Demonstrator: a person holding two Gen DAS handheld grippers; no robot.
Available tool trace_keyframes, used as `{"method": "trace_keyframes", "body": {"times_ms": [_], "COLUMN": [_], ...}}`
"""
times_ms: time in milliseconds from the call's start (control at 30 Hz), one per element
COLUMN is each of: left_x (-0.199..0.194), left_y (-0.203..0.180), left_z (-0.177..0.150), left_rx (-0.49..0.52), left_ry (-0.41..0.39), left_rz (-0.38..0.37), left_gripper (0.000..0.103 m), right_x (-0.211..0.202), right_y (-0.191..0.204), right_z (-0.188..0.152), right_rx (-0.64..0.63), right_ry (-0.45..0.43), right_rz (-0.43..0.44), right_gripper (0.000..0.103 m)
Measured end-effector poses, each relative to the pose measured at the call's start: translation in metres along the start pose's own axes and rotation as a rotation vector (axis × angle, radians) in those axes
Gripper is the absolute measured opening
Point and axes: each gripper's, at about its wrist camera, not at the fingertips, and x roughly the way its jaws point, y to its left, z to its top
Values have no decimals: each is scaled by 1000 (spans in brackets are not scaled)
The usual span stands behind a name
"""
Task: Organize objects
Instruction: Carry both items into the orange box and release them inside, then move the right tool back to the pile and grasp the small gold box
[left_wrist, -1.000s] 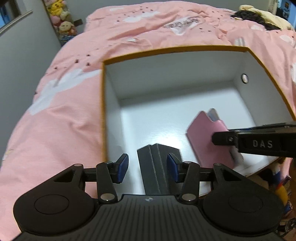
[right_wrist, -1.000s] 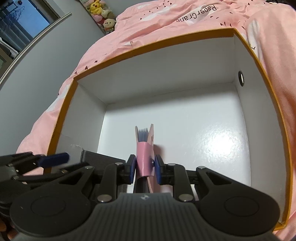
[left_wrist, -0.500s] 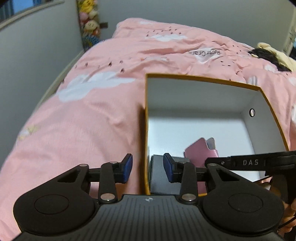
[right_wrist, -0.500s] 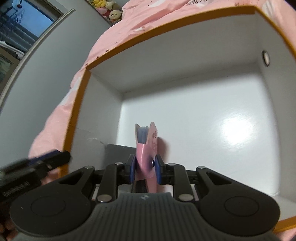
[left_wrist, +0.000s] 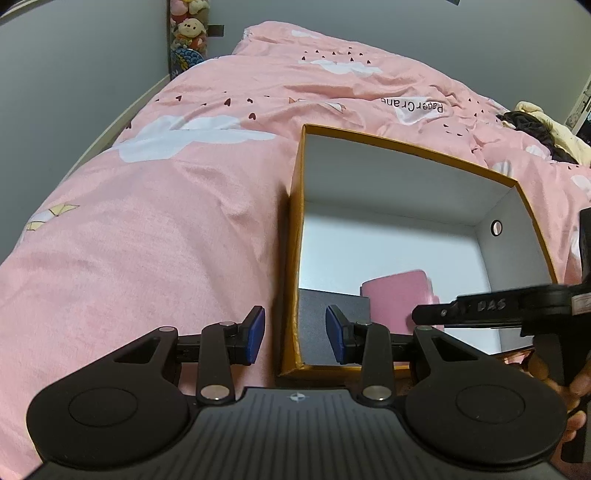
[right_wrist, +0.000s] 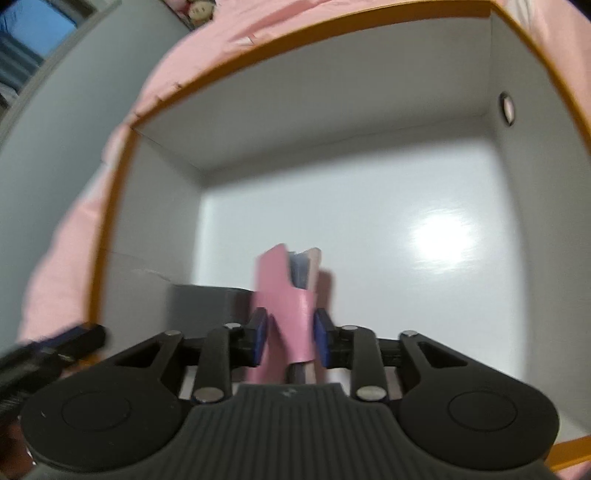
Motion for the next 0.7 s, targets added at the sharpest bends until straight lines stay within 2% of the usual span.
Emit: {"method": "trace_keyframes", "body": {"times_ms": [200, 400, 500, 533, 600, 700], "left_x": [4, 5, 0, -2, -11, -27], "left_y": [-3, -3, -3, -2, -1, 0], "left_z": [-4, -8, -9, -8, -9, -13], "left_rx": [1, -8, -13, -14, -20, -20], "left_ry": [8, 19, 5, 3, -9, -26], "left_rz": [-18, -19, -13, -16, -26, -38], "left_gripper": [42, 42, 42, 42, 42, 42], "right_x": [16, 23, 22, 21, 14, -3], "right_y": [9, 22, 23, 24, 26, 35], "right_z": [-6, -8, -9, -9, -12, -19], "right_rx": [-72, -116, -116, -119, -148, -205], "right_ry": [40, 39, 39, 31, -3, -67], "right_rz": [-119, -136, -126, -129, -156, -163], "right_gripper": [39, 39, 43, 43, 51, 52]}}
